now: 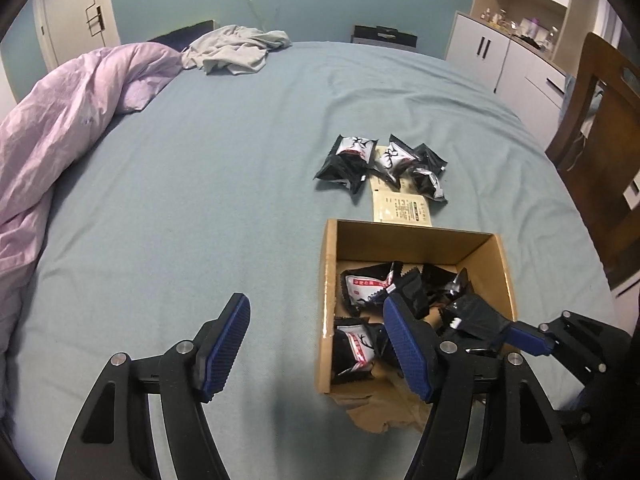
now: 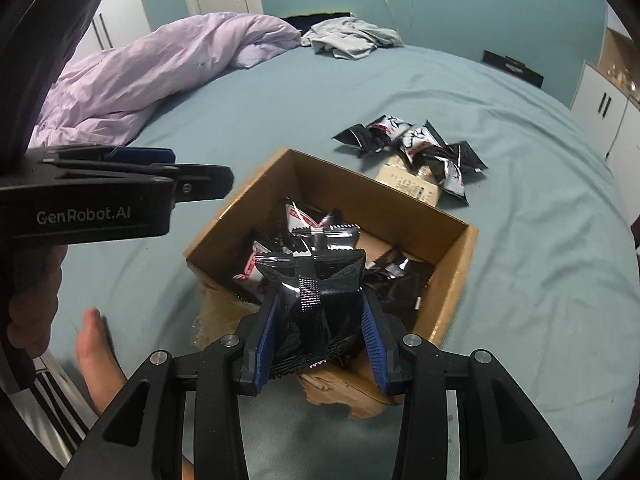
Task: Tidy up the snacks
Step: 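Release both packets into the cardboard box and open both grippers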
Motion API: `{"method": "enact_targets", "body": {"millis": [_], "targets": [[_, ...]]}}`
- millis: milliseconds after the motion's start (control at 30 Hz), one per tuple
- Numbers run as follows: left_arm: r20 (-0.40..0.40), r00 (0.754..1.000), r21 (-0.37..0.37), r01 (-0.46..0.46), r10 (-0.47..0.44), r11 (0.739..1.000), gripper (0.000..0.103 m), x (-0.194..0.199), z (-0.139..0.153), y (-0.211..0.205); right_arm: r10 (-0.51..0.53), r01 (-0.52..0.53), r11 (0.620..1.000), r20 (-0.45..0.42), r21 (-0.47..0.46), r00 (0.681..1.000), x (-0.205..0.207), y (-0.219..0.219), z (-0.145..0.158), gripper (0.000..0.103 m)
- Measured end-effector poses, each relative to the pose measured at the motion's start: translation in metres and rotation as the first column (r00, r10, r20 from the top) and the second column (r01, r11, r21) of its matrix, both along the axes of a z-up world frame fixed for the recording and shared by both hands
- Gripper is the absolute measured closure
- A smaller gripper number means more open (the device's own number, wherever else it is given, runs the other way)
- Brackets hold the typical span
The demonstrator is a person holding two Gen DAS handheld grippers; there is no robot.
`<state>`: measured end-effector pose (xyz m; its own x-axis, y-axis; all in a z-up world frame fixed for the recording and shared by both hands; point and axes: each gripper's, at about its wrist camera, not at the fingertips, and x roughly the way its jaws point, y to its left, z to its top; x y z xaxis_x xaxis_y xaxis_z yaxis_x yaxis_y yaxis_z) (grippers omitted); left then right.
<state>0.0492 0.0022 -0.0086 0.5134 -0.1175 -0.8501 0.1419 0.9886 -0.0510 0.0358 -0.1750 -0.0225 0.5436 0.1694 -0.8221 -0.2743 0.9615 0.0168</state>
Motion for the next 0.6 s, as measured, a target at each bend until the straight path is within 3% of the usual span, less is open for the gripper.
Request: {"method": "enact_targets", "body": {"millis": [133,267,333,400,600], "targets": [[0.011,1.000,-0.004,0.015,-0.015,1.000,0.033,-0.003,0.002,-0.004,-0.018,0.019,0.999,-0.017,0.051,1.000,0.001,-0.003,-0.003,0.063],[0.015,1.000,0.005,0.022,-0.022,1.000,0.033,-0.004,0.003,-0.007,-0.073,0.076,0.991,-0.029,0.111,0.997,0.002,-0.015,0.004,0.048],[0.019,1.000,0.011,0.021,-0.022,1.000,0.033,-0.005,0.003,-0.007,-0.112,0.111,0.985,0.001,0.129,0.994,0.000,-0.023,0.012,0.036],[0.025,1.000,0.023,0.018,-0.018,1.000,0.033,-0.006,0.004,-0.007,-0.155,0.150,0.979,0.026,0.139,0.988,-0.002,-0.031,0.019,0.031],[0.048,0.999,0.048,0.002,-0.004,0.999,0.031,-0.006,0.005,-0.005,-0.301,0.287,0.952,0.165,0.106,0.939,-0.026,-0.056,0.047,0.031]]}}
